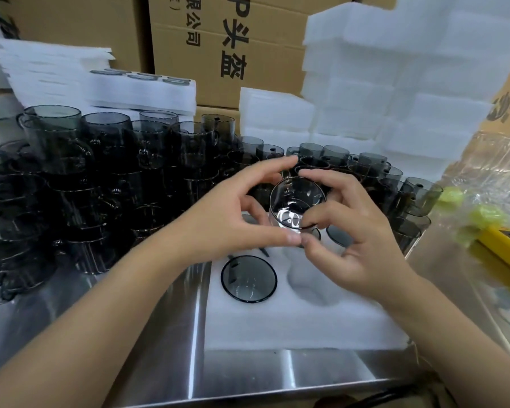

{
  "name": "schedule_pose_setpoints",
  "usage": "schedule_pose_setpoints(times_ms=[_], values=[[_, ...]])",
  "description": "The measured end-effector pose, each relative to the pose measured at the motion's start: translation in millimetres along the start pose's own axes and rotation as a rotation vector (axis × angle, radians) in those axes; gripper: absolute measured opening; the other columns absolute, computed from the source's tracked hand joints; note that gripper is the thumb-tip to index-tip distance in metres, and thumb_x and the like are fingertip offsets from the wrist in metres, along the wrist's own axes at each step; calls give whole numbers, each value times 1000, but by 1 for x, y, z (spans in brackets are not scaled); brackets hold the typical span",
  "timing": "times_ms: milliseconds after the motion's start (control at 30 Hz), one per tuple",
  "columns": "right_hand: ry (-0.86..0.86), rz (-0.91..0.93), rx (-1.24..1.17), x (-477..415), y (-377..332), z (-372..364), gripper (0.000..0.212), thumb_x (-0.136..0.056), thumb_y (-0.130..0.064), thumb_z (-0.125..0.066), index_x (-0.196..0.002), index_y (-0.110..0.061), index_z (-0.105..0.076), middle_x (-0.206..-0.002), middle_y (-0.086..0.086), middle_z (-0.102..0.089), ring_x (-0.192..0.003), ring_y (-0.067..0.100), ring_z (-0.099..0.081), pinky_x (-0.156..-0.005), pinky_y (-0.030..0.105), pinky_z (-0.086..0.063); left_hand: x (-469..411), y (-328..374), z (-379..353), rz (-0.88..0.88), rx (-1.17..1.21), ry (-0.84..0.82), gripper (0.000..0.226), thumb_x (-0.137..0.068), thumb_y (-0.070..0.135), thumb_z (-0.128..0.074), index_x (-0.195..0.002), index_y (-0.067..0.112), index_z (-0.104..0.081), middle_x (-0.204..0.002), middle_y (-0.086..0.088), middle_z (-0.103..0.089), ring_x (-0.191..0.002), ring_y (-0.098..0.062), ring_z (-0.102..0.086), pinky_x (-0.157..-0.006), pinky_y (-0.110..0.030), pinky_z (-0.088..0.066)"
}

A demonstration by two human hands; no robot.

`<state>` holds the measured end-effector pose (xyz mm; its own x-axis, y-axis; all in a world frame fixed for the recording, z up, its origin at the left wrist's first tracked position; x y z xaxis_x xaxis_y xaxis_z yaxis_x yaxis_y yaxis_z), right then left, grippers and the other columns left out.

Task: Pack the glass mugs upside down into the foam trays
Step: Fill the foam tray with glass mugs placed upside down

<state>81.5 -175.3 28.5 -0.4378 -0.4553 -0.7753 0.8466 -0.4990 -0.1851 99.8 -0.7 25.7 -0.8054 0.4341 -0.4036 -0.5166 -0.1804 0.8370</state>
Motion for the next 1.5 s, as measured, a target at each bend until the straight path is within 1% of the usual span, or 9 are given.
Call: schedule_pose_setpoints(times_ms=[133,233,300,400,533,733,900,1067,1500], values=[[6,16,-54,0,-3,2,13,-77,-14,-62,-85,-6,-67,-125,12,-52,-79,4,-49,-76,17,-39,0,2,-5,-37,-26,-16,73,-66,27,-86,-127,48,-51,-125,23,-55,-72,-8,-66,-58,-13,-48],[-35,-31,-131,0,-1,2,43,-75,-13,-63,-117,-11,-55,-127,7,-52,-102,12,-54,-75,25,-45,1,3,-7,-28,-27,25,70,-59,36,-85,-122,46,-55,-122,23,-59,-67,-7,-65,-59,-16,-50],[-83,-103,-159,1,2,1,65,-74,-14,-66,-134,-15,-40,-128,3,-48,-113,17,-51,-87,32,-46,1,3,-10,-6,-13,55,68,-55,43,-83,-117,50,-56,-119,27,-59,-62,-6,-64,-61,-20,-54],[-93,-132,-142,4,6,0,77,-72,-22,-74,-138,-18,-34,-127,1,-46,-121,17,-47,-101,32,-40,1,1,-16,7,36,35,66,-58,33,-87,-114,49,-58,-115,24,-63,-64,-10,-67,-63,-19,-54],[-29,-163,-221,4,6,4,69,-74,-35,-72,-134,-23,-39,-118,-5,-47,-104,4,-50,-86,16,-39,0,1,-17,-7,86,14,75,-56,32,-88,-124,39,-56,-111,9,-66,-65,-9,-65,-65,-17,-51],[-142,-193,-228,7,4,6,59,-63,-33,-83,-116,-22,-59,-99,0,-45,-78,11,-45,-69,14,-37,0,-4,-12,-8,-23,-18,89,-48,45,-84,-126,49,-41,-85,19,-45,-72,-7,-45,-70,-23,-49],[-285,-188,-309,7,-1,5,51,-63,-42,-72,-109,-22,-64,-91,2,-43,-80,9,-44,-72,16,-38,1,-5,-11,67,-34,-81,62,-67,62,-57,-125,42,-47,-93,18,-59,-87,2,-56,-80,-19,-48],[-316,-212,-332,6,0,5,45,-66,-40,-62,-103,-16,-67,-88,4,-45,-77,7,-44,-70,16,-37,-2,-9,-8,84,23,-50,51,-79,65,-33,-119,40,-54,-94,7,-68,-91,-11,-63,-87,-32,-50],[-465,-254,-445,11,1,5,45,-72,-35,-68,-114,-20,-63,-101,5,-45,-86,12,-45,-76,16,-36,0,-3,-10,90,27,-86,47,-77,58,-45,-115,34,-57,-88,10,-68,-84,-5,-63,-80,-21,-50]])
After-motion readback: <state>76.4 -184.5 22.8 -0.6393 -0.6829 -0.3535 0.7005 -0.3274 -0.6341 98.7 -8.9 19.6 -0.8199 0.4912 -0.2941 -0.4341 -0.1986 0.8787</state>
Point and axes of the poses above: each hand's wrist, its own x-axis away from the middle knuckle, its own z-axis out of the back of the hand, y = z × x, the point moved 3 cm from there along -x, towards the middle knuckle
